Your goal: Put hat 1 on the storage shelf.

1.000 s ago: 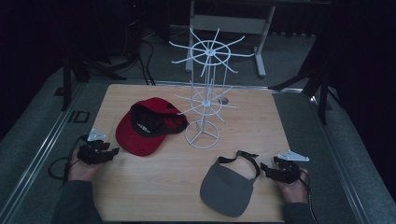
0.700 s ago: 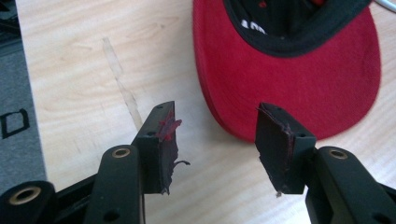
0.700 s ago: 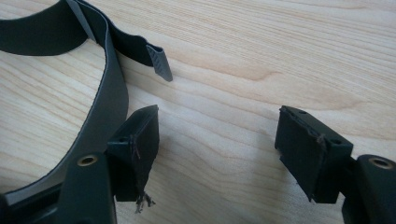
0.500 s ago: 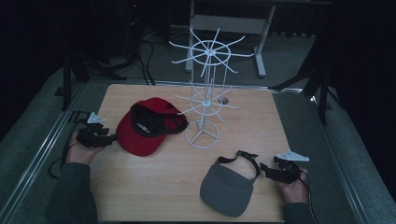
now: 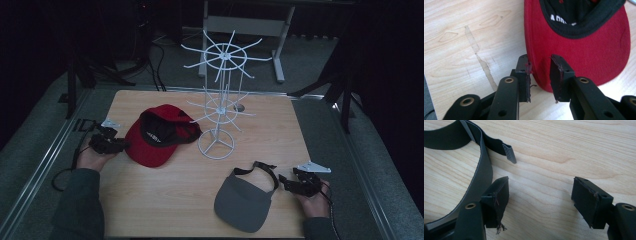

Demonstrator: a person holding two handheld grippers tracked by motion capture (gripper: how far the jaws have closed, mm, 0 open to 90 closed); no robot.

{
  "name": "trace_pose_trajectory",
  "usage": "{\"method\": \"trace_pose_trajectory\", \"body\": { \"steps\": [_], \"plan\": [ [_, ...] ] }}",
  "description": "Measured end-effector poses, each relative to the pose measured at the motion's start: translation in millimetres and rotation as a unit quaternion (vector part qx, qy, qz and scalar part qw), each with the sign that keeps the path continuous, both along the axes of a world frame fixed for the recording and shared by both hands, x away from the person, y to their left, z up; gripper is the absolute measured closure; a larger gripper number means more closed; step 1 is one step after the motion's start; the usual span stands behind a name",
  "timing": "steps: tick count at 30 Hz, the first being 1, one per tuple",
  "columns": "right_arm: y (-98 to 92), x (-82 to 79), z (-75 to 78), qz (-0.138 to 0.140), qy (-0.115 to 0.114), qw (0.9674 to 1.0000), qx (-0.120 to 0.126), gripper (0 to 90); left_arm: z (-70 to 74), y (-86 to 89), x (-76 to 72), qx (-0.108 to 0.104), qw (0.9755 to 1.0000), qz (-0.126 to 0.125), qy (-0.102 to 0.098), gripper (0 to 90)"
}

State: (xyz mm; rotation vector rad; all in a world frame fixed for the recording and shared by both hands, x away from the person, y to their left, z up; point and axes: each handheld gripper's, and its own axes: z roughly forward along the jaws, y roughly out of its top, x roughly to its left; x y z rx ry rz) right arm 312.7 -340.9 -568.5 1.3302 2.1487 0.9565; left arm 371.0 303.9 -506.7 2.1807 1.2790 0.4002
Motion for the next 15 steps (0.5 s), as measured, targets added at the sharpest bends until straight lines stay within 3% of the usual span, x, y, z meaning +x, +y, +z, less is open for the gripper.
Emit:
{"method": "trace_pose_trajectory", "body": {
  "steps": [4, 10, 12, 15],
  "plan": [
    [0.0, 0.0, 0.0, 0.0, 0.0, 1.0, 0.0, 30.3, 1.4, -6.5, -10.7, -0.002, 0.9999, -0.014, 0.0, 71.5],
    [0.0, 0.0, 0.0, 0.0, 0.0, 1.0, 0.0, 30.3, 2.3, -21.9, -25.0, -0.009, 0.9984, -0.054, 0.012, 71.6],
    [0.0, 0.0, 0.0, 0.0, 0.0, 1.0, 0.0, 30.3, 1.0, -26.4, -24.0, -0.006, 0.9978, -0.062, 0.021, 69.0],
    [0.1, 0.0, 0.0, 0.0, 0.0, 1.0, 0.0, 30.2, -3.4, -29.4, -16.3, -0.008, 0.9977, -0.054, 0.039, 59.4]
  ]
}}
